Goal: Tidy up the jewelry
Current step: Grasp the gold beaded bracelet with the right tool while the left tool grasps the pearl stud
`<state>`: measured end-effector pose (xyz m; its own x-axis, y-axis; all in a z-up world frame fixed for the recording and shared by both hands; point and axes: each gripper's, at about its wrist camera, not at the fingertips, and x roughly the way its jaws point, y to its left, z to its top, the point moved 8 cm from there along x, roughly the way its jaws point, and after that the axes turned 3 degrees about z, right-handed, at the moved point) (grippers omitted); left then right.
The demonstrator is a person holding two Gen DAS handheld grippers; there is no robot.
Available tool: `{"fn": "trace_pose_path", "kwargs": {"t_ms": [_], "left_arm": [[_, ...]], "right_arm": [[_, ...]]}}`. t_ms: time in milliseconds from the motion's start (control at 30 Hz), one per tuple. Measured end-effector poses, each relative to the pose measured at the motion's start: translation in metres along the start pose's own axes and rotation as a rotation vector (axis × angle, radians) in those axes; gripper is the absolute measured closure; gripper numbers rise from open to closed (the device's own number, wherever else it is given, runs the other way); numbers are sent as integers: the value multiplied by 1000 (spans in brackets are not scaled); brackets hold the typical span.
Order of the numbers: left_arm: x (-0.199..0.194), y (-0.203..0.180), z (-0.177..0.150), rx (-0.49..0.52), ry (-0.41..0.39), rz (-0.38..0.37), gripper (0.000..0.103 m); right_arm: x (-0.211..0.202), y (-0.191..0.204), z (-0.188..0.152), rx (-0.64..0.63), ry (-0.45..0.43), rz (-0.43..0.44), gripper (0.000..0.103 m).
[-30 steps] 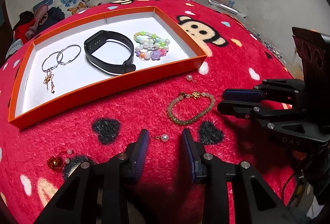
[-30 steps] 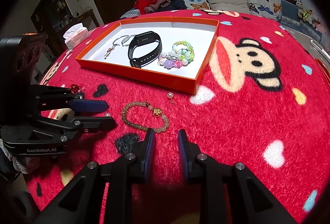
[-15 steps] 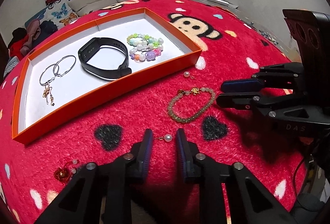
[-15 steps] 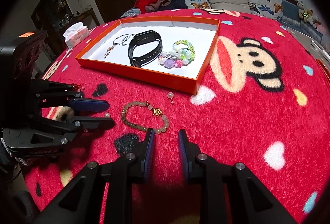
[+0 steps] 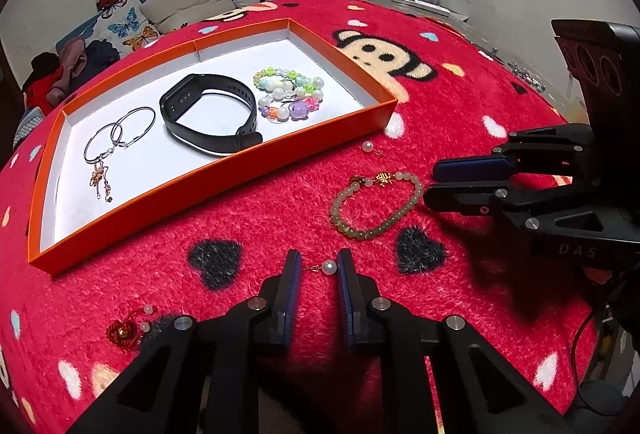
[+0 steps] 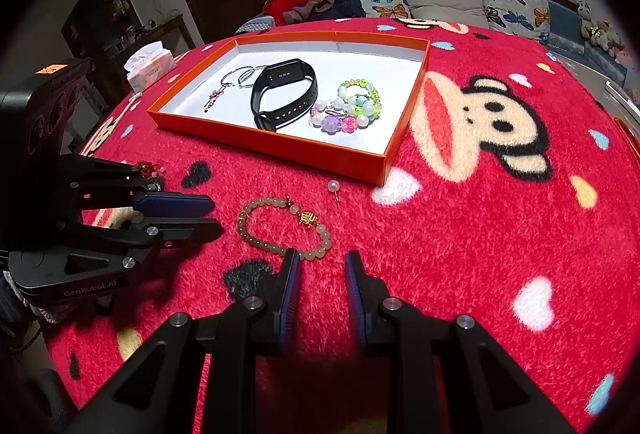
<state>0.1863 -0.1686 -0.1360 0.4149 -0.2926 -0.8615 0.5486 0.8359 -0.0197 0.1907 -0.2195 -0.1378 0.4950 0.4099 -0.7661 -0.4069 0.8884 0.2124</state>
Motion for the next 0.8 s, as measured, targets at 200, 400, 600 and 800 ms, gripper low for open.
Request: {"fn": "trace_pose_path", "kwargs": {"t_ms": [200,400,600,800], "left_arm": [[-7,0,1,-13,-12,-1,84],[-15,3,2,-22,-26,-2,84],[-17,5,2,-24,-29,-5,84],[-15,8,2,-32,-26,-6,84]], "right_arm": [[-1,0,1,-2,-4,8,77],[2,1,6,-13,-2,9,77],[9,-2,12,-2,2,6,77],[12,1,12,-27,13,0,77]]}}
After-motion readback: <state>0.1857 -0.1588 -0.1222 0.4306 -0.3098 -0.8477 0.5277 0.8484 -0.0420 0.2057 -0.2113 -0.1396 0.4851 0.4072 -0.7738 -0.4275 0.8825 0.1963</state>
